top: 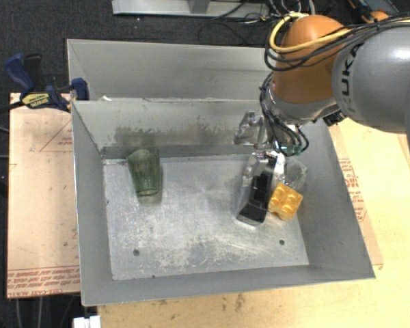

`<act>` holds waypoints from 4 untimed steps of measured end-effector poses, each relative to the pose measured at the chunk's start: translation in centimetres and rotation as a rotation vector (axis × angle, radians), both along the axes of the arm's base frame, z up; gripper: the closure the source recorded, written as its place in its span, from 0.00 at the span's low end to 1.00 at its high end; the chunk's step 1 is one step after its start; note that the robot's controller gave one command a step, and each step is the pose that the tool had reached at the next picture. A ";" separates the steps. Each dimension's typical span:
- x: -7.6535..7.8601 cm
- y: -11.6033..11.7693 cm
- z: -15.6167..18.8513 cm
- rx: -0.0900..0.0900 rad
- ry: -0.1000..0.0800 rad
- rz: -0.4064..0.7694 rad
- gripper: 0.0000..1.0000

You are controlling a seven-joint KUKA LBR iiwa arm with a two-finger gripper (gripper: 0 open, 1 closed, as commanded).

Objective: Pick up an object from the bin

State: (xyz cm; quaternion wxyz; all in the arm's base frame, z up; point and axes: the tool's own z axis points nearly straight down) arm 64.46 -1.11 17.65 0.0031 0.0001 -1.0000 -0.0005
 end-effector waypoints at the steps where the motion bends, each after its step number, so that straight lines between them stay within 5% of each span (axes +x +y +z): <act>1: 0.2 0.0 0.5 0.000 -0.008 0.000 0.00; 2: -1.6 -1.1 -1.6 0.001 -0.018 0.113 0.00; 3: -3.4 -4.8 -1.9 0.003 0.002 0.248 0.00; 4: -3.7 -3.6 -2.0 -0.002 -0.013 0.082 0.00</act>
Offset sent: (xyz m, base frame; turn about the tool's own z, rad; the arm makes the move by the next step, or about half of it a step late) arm -0.0646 -0.0466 -0.0736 -0.3352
